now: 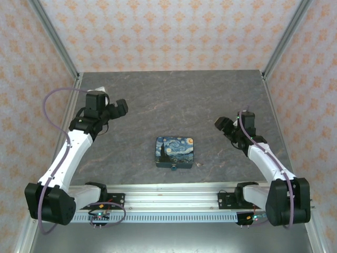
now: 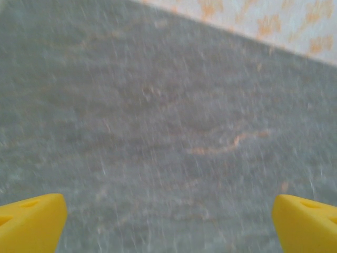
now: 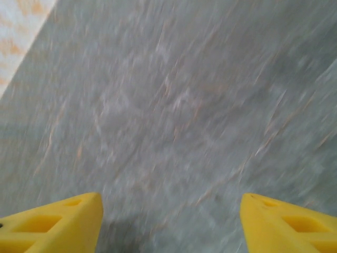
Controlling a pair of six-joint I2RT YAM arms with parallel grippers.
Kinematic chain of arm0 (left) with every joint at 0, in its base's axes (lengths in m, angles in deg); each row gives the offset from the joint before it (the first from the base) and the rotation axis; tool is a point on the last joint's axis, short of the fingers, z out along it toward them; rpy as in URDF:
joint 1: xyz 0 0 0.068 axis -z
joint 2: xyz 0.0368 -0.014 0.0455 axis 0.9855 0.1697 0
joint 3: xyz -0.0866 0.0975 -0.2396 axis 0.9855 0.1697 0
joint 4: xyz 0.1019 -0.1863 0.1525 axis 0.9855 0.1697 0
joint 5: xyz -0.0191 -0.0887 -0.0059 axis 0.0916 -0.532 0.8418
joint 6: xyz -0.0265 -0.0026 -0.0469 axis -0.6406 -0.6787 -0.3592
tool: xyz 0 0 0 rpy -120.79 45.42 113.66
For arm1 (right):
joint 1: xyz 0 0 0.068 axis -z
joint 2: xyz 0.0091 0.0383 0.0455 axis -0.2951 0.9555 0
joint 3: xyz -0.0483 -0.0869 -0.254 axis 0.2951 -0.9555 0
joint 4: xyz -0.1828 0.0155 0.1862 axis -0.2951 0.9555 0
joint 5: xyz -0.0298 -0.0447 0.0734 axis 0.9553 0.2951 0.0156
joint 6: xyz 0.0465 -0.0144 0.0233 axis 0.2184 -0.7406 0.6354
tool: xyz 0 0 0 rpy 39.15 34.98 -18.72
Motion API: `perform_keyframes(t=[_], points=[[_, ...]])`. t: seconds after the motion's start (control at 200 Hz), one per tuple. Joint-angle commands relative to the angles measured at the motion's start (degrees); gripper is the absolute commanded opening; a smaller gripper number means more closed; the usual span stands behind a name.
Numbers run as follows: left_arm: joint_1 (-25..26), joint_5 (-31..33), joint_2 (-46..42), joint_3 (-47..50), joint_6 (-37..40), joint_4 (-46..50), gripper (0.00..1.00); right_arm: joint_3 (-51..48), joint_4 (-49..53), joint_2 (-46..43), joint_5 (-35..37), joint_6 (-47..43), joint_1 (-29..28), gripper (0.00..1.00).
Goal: Unlock a padlock with a key
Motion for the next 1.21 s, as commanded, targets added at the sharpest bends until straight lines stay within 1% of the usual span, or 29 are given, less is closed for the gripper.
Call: perform_keyframes(t=[0.0,0.06,0.175,0.3,0.455,0.591,0.751,0.906,1.201], points=[[2.0,-6.05,1.33,0.01,-2.33,8.51,1.0,-0.55,5.98,-2.64,-3.52,4.57,-5.28,0.68],[3.65,-7.24,1.36,1.6,-2.77,8.14,1.0,-0.99,6.19,-2.78,-3.18,6.53,-8.21,0.67],[7.36,-10.68,0.31,7.17,-5.3,4.28,1.0,-2.0,6.53,-3.41,-2.02,9.18,-13.62,0.64],[12.18,-11.34,-1.49,13.35,-9.0,-1.21,1.0,-2.77,7.47,-5.06,0.18,11.71,-18.42,0.64],[17.53,-12.61,-2.96,19.37,-15.19,-8.71,1.0,-4.08,8.13,-7.16,1.62,14.07,-21.99,0.61],[21.55,-13.17,-2.51,21.18,-18.24,-13.09,1.0,-4.36,7.29,-6.88,2.32,15.71,-24.38,0.59],[24.53,-13.68,-0.5,21.2,-19.99,-16.57,1.0,-3.39,4.94,-3.58,2.83,16.66,-27.8,0.56],[25.79,-14.34,2.44,20.67,-20.87,-18.82,1.0,-1.76,4.22,0.3,3.5,16.42,-30.37,0.54],[26.98,-18.62,8.71,20.8,-24.58,-27.62,1.0,-0.34,2.77,3.75,3.08,16.57,-30.91,0.43]])
